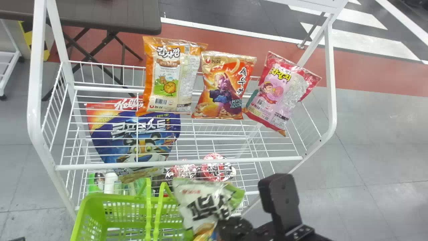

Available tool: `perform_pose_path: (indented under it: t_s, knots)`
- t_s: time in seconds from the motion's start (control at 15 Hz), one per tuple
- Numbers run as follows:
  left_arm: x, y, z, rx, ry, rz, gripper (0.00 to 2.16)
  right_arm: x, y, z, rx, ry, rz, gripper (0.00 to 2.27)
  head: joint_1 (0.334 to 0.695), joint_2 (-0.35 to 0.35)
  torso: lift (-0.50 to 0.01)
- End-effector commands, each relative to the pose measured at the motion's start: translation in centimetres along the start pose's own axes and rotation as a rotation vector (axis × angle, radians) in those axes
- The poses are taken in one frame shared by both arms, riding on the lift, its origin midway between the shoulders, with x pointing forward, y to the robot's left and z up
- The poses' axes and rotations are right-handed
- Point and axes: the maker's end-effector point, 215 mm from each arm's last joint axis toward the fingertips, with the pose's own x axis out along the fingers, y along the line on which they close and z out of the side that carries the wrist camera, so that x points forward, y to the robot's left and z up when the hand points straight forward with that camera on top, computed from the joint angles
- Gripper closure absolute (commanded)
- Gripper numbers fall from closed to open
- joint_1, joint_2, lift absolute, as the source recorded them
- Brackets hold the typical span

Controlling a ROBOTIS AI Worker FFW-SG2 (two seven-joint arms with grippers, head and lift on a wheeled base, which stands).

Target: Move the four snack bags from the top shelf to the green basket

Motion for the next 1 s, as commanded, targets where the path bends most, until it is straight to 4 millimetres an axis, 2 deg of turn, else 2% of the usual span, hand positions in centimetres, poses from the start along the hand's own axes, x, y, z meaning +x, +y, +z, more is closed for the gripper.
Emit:
perform_pose_path:
  t_s: [0.0,0.07,0.2,0.33,0.4,0.47,0.6,0.67,0.73,0.8,0.93]
  knots:
    - [0.3,-0.5,-0.3,0.007,0.003,-0.009,1.4,1.8,2.6,-0.9,0.013,0.011,0.058,2.24,0.695,-0.35,0.0]
    - [0.2,-0.6,-0.3,0.009,0.002,-0.009,1.4,2.6,3.3,-1.3,0.013,0.026,0.069,2.23,0.695,-0.35,0.0]
    - [0.0,-0.6,-0.2,0.01,-0.001,-0.008,1.4,3.7,4.2,-2.6,0.021,0.062,0.084,1.91,0.695,-0.35,0.0]
    - [-0.1,-0.5,-0.2,0.009,-0.003,-0.007,1.4,4.0,4.7,-4.2,0.003,0.11,0.083,1.93,0.695,-0.35,0.0]
    - [-0.2,-0.5,-0.2,0.009,-0.004,-0.007,1.4,3.5,5.3,-6.1,0.003,0.177,0.092,2.01,0.695,-0.35,0.0]
    - [-0.2,-0.4,-0.1,0.008,-0.003,-0.006,1.4,3.3,5.8,-6.6,0.002,0.19,0.109,2.01,0.695,-0.35,0.0]
    - [-0.1,-0.6,-0.2,0.01,-0.002,-0.01,1.4,3.3,6.0,-6.3,0.001,0.182,0.11,2.0,0.695,-0.35,0.0]
    - [0.1,-0.7,-0.3,0.008,0.0,-0.012,1.4,3.6,5.9,-5.2,-0.005,0.149,0.11,1.64,0.695,-0.35,0.0]
    - [0.1,-0.7,-0.3,0.01,0.0,-0.013,1.4,4.1,5.7,-3.4,-0.02,0.083,0.106,0.65,0.695,-0.35,0.0]
    - [0.1,-0.8,-0.3,0.01,0.0,-0.014,1.4,4.5,5.2,-1.0,-0.044,0.0,0.088,0.0,0.695,-0.35,0.0]
    - [0.0,-1.0,-0.4,0.01,-0.001,-0.016,1.4,4.8,4.2,2.4,-0.084,-0.113,0.051,0.0,0.695,-0.35,0.0]
